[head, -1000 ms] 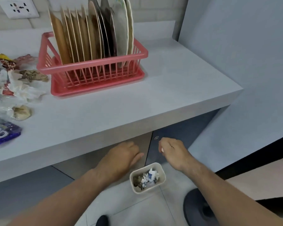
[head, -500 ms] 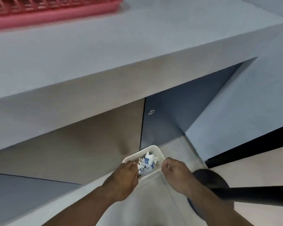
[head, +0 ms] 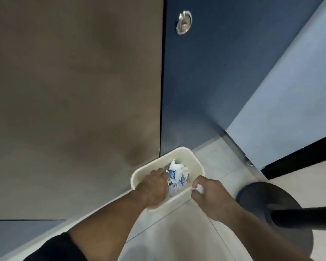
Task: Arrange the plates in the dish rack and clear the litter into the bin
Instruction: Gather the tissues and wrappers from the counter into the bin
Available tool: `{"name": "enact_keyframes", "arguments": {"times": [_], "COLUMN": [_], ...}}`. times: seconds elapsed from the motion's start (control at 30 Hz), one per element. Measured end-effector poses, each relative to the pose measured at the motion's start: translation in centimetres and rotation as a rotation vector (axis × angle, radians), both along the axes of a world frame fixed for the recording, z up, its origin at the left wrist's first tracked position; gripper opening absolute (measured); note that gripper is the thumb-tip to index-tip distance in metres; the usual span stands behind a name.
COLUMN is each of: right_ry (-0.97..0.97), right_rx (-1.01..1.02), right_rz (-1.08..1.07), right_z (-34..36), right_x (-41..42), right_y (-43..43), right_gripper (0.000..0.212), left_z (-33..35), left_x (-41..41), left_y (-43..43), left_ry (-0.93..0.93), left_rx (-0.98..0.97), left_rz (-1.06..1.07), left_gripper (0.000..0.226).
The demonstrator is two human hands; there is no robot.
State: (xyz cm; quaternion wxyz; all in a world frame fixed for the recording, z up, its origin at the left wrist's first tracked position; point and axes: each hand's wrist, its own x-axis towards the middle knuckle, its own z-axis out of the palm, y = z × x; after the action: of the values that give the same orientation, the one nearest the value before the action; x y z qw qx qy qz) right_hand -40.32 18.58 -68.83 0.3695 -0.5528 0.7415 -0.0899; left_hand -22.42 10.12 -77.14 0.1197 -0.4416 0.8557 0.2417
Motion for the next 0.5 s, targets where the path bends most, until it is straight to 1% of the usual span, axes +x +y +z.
{"name": "enact_keyframes", "arguments": {"times": [0.07,0.13,0.2,0.3,0.4,0.47,0.5], "right_ry": [0.002,0.025,0.063,0.066,-0.026,-0.1,-0.102], "right_rx": [-0.018,-0.014,-0.022,-0.048,-0.028,-0.001,0.012], "right_rz": [0.006,0.039,0.081,0.034,-0.059,-0.112,-0.115], "right_z": [-1.1,-1.9,-2.8,-3.4,-2.7,-1.1,0.1], "right_x": [-0.1,-0.1,0.4,2.2,4.0,4.4,4.4], "right_y": [-0.5,-1.4,-2.6,-4.4,-5.0,-4.6,-4.3], "right_gripper": [0.005,0.007,0.017,0.032,0.057,0.075,0.077], "left_z": [-2.1,-3.4,-3.5,-1.3,2.6,5.4,6.8], "left_x": [0.1,0.6,1.4,3.0,4.8,5.6,6.0], "left_y": [-0.5,-1.0,-1.1,-0.9,0.1,1.1,1.5], "left_ry": [-0.026,-0.033,0.049,0.192,0.317,0.343,0.326], "left_rx": [0.037,0.075,0.034,-0.053,-0.08,-0.09,-0.085], "left_rz": [-0.024,0.003,0.059,0.089,0.163,0.212,0.231], "left_gripper": [0.04,0.045,0.043,0.028,0.021,0.026,0.03]}}
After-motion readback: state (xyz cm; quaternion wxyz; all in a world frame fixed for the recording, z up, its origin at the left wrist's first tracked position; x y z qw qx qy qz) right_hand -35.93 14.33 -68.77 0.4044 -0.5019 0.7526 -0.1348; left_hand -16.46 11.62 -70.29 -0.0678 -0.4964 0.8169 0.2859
